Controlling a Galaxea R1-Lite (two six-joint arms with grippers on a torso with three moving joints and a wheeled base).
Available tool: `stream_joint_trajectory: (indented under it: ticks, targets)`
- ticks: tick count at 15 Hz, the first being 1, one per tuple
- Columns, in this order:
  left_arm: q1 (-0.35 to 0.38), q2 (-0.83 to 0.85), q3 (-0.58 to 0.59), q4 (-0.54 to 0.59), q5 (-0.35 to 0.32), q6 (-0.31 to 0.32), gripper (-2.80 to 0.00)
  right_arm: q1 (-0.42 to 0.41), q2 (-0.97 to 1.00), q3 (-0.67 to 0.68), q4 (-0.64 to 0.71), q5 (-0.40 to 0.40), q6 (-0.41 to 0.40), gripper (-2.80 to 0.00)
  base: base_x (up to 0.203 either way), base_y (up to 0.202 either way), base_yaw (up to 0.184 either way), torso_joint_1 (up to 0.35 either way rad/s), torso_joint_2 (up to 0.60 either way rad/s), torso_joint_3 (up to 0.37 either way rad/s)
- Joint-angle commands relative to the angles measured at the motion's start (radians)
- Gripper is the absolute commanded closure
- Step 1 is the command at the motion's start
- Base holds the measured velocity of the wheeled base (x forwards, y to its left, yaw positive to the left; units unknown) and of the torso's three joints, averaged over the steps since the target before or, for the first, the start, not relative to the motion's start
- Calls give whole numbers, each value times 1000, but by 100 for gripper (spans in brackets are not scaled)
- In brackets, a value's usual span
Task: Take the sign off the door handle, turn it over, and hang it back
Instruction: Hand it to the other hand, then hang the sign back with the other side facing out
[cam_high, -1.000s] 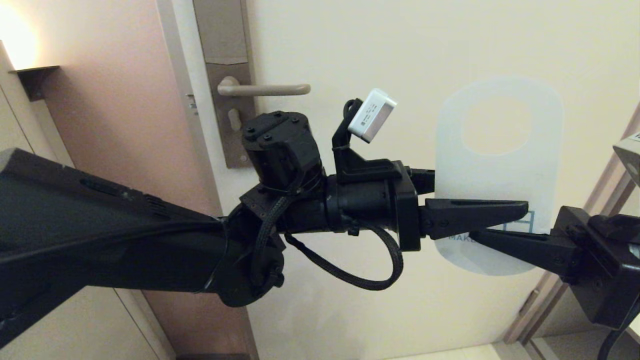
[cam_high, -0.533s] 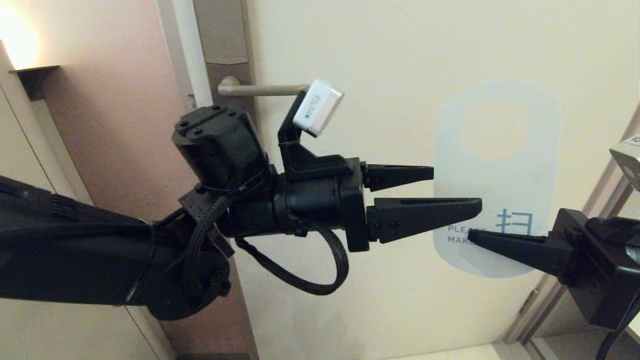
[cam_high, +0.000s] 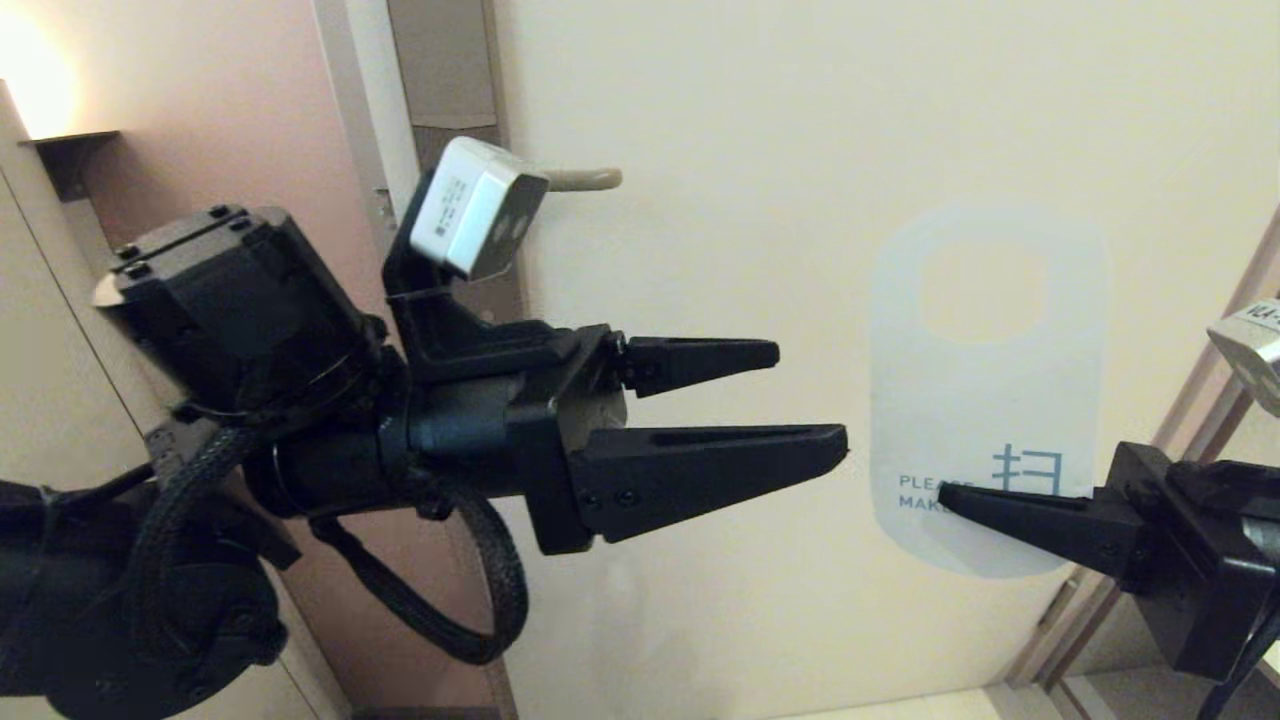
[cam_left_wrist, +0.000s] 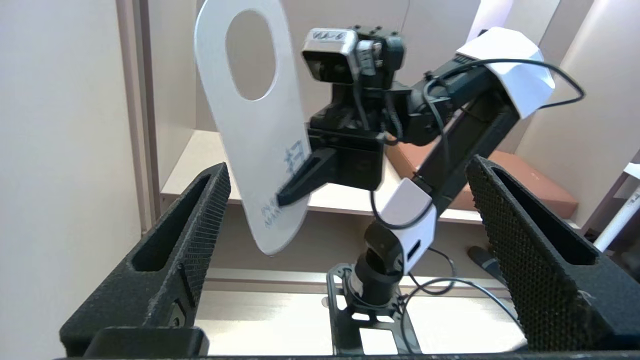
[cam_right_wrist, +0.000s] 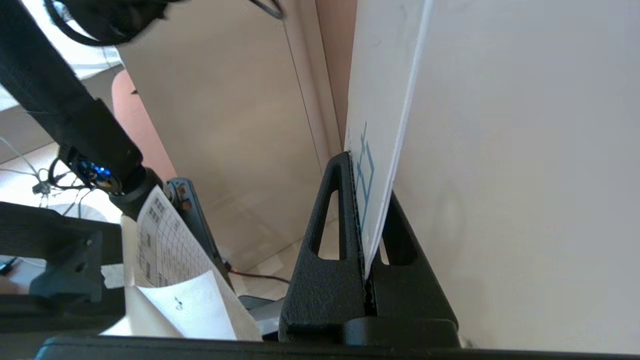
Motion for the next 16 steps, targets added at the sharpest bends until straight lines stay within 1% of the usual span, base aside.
stream_joint_trajectory:
  ticks: [1,2,3,6,8,9,11,12,14,15,16]
  targets:
    - [8,-70,44,-5,-5,-2,-280,-4,-13,18,-4,4,1,0,0,0,0,0,0,0]
    - [12,-90,67,-5,-5,1,-280,-8,-16,25,-4,4,1,0,0,0,0,0,0,0]
    - [14,-107,87,-5,-5,3,0,-10,-24,27,-4,4,1,0,0,0,0,0,0,0]
    - [35,-145,133,-2,-5,6,0,-21,-31,49,-4,4,-1,0,0,0,0,0,0,0]
    - [55,-179,184,-1,-5,7,0,-28,-37,67,-4,4,1,0,0,0,0,0,0,0]
    - [75,-200,217,-1,-5,8,0,-33,-37,72,-4,4,-1,0,0,0,0,0,0,0]
    - [143,-230,269,1,-5,24,0,-55,-32,69,-4,4,1,0,0,0,0,0,0,0]
    - [184,-238,293,3,-5,56,0,-65,-28,68,-4,4,1,0,0,0,0,0,0,0]
    - [258,-260,346,32,-5,178,0,-70,-27,69,-4,4,1,0,0,0,0,0,0,0]
    - [289,-282,369,85,-2,249,0,-79,-27,71,-4,4,1,0,0,0,0,0,0,0]
    - [311,-304,386,150,14,321,0,-92,-27,70,-4,4,-1,0,0,0,0,0,0,0]
